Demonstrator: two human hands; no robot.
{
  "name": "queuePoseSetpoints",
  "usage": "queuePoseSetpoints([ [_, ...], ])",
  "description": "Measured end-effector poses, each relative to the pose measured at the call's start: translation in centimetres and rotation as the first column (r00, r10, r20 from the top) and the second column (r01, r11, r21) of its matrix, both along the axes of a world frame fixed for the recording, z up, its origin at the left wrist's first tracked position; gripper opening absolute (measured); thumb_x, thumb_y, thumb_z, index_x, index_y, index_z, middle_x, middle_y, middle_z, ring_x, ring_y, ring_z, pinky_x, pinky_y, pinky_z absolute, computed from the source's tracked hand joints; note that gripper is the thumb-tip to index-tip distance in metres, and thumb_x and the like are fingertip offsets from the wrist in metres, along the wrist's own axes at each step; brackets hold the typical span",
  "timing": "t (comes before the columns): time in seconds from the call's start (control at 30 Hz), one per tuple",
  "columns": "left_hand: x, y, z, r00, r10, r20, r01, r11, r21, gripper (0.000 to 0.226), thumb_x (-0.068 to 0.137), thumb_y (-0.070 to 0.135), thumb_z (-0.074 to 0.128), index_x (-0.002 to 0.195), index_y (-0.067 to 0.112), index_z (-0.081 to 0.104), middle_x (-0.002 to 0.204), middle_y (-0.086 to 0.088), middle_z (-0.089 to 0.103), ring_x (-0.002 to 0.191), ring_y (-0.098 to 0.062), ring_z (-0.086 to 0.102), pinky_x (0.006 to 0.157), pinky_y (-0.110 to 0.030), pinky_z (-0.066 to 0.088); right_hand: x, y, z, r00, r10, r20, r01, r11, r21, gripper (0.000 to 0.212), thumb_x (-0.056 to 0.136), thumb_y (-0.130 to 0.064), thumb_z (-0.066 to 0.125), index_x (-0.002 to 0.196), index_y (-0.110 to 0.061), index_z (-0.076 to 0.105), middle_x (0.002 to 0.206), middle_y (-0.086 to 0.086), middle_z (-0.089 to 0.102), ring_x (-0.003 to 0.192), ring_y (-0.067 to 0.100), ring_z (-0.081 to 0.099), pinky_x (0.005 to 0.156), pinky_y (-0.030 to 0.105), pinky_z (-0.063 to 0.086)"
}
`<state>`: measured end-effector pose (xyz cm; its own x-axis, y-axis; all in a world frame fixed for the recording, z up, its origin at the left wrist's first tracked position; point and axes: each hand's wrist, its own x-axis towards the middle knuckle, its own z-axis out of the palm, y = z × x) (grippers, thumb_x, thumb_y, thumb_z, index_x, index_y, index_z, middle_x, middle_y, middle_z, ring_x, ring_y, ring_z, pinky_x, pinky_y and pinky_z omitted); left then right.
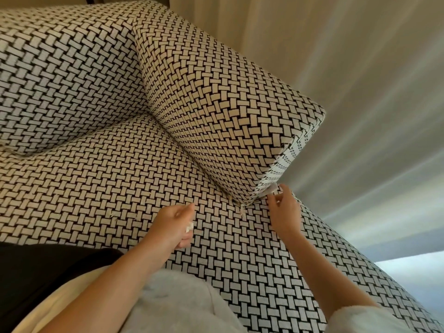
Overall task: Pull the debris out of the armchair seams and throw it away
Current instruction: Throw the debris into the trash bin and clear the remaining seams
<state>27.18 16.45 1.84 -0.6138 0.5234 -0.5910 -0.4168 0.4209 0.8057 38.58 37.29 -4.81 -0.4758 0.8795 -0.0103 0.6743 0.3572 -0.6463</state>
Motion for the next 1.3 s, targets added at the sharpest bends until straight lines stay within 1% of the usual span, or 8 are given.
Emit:
queuePoseSetpoints([
  [0.17,0.5,0.1,0.3,0.983,-0.167,-0.075,0.167,0.986,-0.008,0.03,0.097,0.026,0.042,0.088,0.005,0.062,0.048,0.005,0.044,0.036,-0.004,0.033,0.036,-0.016,0.03,-2.1,4.2,0.2,0.933,0.096,0.347,-0.053,0.99,-0.131,0.032,0.095,-0.031,0.038,0.107,-0.007,0.056,0.089,0.008,0.058,0.083,0.026,0.054,0.072,0.034,0.046],
  [0.37,0.3,0.2,0.4,0.997,-0.07,0.022,0.07,0.998,0.006,0.041,0.094,0.04,0.044,0.065,0.011,0.041,0.05,0.003,0.035,0.036,-0.006,0.032,0.034,-0.017,0.029,-2.5,5.9,0.1,0.912,0.177,0.369,-0.087,0.965,-0.248,0.025,0.092,-0.027,0.049,0.102,-0.01,0.064,0.085,0.005,0.06,0.083,0.024,0.059,0.077,0.035,0.051],
  [0.63,0.6,0.3,0.2,1.0,0.013,-0.012,-0.013,0.999,-0.039,0.027,0.096,0.03,0.045,0.092,0.006,0.057,0.073,-0.01,0.065,0.056,-0.016,0.066,0.044,-0.022,0.05,0.3,-2.7,2.8,0.914,0.329,-0.235,-0.404,0.779,-0.479,0.013,0.093,-0.013,0.051,0.095,-0.009,0.064,0.061,-0.002,0.048,0.044,0.002,0.034,0.042,0.012,0.03],
  [0.87,1.0,0.4,0.2,1.0,-0.02,0.015,0.021,0.996,-0.084,0.021,0.097,0.034,0.041,0.097,0.018,0.054,0.095,-0.013,0.064,0.075,-0.021,0.067,0.058,-0.031,0.057,-2.3,-8.4,5.5,0.698,0.647,-0.306,-0.693,0.504,-0.516,0.017,0.095,-0.01,0.047,0.1,-0.007,0.063,0.065,-0.003,0.061,0.055,0.004,0.053,0.054,0.013,0.043],
  [1.0,1.0,0.2,0.1,0.996,-0.093,0.007,0.093,0.991,-0.091,0.021,0.098,0.03,0.039,0.104,0.018,0.055,0.083,-0.009,0.066,0.059,-0.016,0.062,0.043,-0.022,0.043,-2.8,-9.3,4.9,0.735,0.625,-0.264,-0.669,0.602,-0.437,0.019,0.09,-0.016,0.058,0.108,-0.015,0.054,0.055,-0.007,0.056,0.042,0.0,0.045,0.046,0.013,0.038],
  [1.13,1.1,0.2,-0.3,0.966,-0.231,-0.113,0.215,0.967,-0.134,0.025,0.099,0.029,0.038,0.1,0.021,0.061,0.074,-0.002,0.06,0.051,-0.008,0.045,0.043,-0.018,0.034,-1.1,-7.1,4.3,0.76,0.623,-0.187,-0.631,0.635,-0.446,0.019,0.082,-0.031,0.067,0.094,-0.025,0.053,0.063,-0.003,0.054,0.053,0.007,0.043,0.051,0.016,0.039],
  [1.23,0.9,0.1,-0.4,0.968,-0.23,-0.102,0.216,0.967,-0.134,0.033,0.1,0.028,0.034,0.097,0.012,0.063,0.069,-0.001,0.052,0.046,-0.006,0.036,0.04,-0.016,0.028,0.3,-2.7,2.2,0.907,0.42,-0.029,-0.404,0.849,-0.341,0.014,0.085,-0.034,0.062,0.092,-0.022,0.061,0.083,0.003,0.062,0.075,0.014,0.053,0.065,0.022,0.045],
  [1.3,0.7,0.1,-0.4,0.982,-0.181,-0.05,0.175,0.979,-0.107,0.034,0.1,0.026,0.034,0.095,0.007,0.062,0.064,-0.001,0.047,0.041,-0.005,0.03,0.037,-0.016,0.024,0.8,0.0,0.6,0.95,0.201,0.238,-0.186,0.979,-0.086,0.033,0.085,-0.041,0.059,0.114,-0.024,0.058,0.113,-0.001,0.057,0.109,0.019,0.05,0.088,0.032,0.044],
])
